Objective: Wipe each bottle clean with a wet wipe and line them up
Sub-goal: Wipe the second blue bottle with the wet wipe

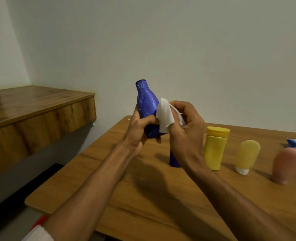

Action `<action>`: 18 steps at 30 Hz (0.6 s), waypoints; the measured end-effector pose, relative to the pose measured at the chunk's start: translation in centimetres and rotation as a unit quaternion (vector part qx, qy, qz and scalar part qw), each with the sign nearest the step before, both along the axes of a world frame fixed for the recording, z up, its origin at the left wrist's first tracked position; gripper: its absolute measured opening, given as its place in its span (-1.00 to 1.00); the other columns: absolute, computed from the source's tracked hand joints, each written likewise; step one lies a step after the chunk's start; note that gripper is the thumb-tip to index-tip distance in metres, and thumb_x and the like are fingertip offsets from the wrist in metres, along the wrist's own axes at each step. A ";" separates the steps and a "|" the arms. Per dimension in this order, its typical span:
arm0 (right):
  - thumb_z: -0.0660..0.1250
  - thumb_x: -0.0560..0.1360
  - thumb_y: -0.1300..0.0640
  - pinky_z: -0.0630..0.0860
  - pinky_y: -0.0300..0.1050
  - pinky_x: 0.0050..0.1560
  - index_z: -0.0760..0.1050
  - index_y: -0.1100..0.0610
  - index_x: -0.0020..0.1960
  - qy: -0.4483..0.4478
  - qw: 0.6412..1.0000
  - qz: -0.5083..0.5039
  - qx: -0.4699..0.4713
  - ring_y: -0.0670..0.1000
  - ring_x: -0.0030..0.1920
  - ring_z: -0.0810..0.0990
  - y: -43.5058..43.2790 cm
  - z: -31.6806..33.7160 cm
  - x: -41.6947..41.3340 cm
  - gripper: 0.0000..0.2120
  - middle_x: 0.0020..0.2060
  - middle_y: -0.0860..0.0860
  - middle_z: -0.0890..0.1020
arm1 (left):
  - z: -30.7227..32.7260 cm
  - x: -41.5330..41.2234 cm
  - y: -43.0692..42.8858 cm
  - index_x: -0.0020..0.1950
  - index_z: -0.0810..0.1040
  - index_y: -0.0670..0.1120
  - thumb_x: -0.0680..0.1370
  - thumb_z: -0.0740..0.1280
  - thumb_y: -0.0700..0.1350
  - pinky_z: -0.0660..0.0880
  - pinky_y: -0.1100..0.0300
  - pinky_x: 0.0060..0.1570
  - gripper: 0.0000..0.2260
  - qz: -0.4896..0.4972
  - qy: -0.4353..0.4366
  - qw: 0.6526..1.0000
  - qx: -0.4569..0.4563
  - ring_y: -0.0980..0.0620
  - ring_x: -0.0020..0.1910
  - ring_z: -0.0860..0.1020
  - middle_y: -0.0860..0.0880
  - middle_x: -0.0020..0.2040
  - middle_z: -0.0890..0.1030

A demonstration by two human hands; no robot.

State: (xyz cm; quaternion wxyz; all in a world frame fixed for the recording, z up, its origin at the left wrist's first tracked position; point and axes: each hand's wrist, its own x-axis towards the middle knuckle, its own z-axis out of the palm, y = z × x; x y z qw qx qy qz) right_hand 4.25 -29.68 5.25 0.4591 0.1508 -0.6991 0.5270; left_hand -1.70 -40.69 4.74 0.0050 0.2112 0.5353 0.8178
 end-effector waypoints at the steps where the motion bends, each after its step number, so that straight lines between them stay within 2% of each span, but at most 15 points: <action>1: 0.36 0.50 0.15 0.53 -0.40 -0.16 0.46 0.05 0.09 0.016 1.000 -0.018 0.002 -0.19 -0.04 0.55 1.0 0.1 0.5 -0.81 -0.06 -0.09 0.53 | 0.1 0.9 0.8 0.39 0.33 -0.12 0.28 0.36 -0.21 0.59 0.09 -0.40 -0.34 -0.012 -0.003 1.000 -0.008 0.01 -0.29 0.65 -0.14 -0.03 0.58; 4: 0.34 0.52 0.15 0.54 -0.31 -0.13 0.45 0.03 0.09 0.058 0.995 -0.075 0.016 -0.14 -0.05 0.55 3.9 0.3 2.0 -0.84 -0.07 -0.07 0.54 | -0.2 3.3 2.5 0.40 0.31 -0.24 0.29 0.35 -0.20 0.47 0.21 -0.52 -0.33 -0.054 -0.031 0.998 -0.002 0.02 -0.36 0.60 -0.09 -0.17 0.63; 6: 0.36 0.53 0.20 0.53 -0.28 -0.12 0.45 0.01 0.08 0.070 0.992 -0.102 0.028 -0.15 -0.05 0.54 5.5 0.2 2.9 -0.82 -0.09 -0.14 0.52 | -0.6 4.3 3.4 0.32 0.38 -0.24 0.31 0.36 -0.17 0.49 0.19 -0.41 -0.42 -0.091 -0.058 0.994 0.012 -0.02 -0.30 0.60 -0.10 -0.20 0.66; 8: 0.38 0.52 0.25 0.50 -0.34 -0.12 0.44 0.01 0.08 0.075 0.988 -0.123 0.045 -0.20 -0.06 0.52 6.8 -0.2 3.7 -0.78 -0.10 -0.22 0.48 | -1.1 5.2 4.5 0.22 0.47 -0.20 0.34 0.39 -0.11 0.52 0.07 -0.21 -0.53 -0.119 -0.082 0.989 0.028 -0.07 -0.25 0.59 -0.15 -0.18 0.65; 11: 0.37 0.52 0.24 0.49 -0.38 -0.12 0.44 0.03 0.08 0.077 0.985 -0.133 0.077 -0.23 -0.06 0.51 7.8 -1.3 4.5 -0.79 -0.10 -0.15 0.50 | -1.8 6.0 6.1 0.25 0.52 -0.15 0.45 0.33 0.07 0.58 -0.08 -0.10 -0.55 -0.117 -0.097 0.987 0.051 -0.15 -0.12 0.62 -0.19 -0.03 0.65; 14: 0.32 0.53 0.14 0.51 -0.38 -0.11 0.50 0.18 0.10 0.068 0.981 -0.136 0.118 -0.21 -0.08 0.51 8.3 -2.8 5.1 -0.82 -0.05 -0.06 0.51 | -2.4 6.2 7.0 0.37 0.49 -0.02 0.57 0.15 0.24 0.59 -0.04 -0.08 -0.50 -0.108 -0.095 0.988 0.046 -0.12 0.11 0.62 -0.13 0.20 0.63; 16: 0.29 0.53 0.09 0.51 -0.36 -0.11 0.52 0.25 0.09 0.063 0.978 -0.140 0.144 -0.17 -0.07 0.49 8.5 -3.6 5.4 -0.75 -0.05 0.01 0.54 | -2.9 6.1 7.4 0.41 0.44 0.04 0.57 0.07 0.33 0.60 -0.07 0.01 -0.45 -0.106 -0.109 0.988 0.035 -0.12 0.19 0.61 -0.09 0.26 0.61; 18: 0.28 0.53 0.11 0.50 -0.29 -0.15 0.53 0.25 0.07 0.060 0.973 -0.145 0.168 -0.15 -0.07 0.49 8.7 -4.2 5.6 -0.77 -0.06 0.06 0.57 | -3.5 6.0 7.7 0.43 0.43 0.03 0.55 0.04 0.37 0.56 -0.08 0.14 -0.39 -0.094 -0.127 0.987 0.026 -0.13 0.23 0.59 -0.09 0.27 0.60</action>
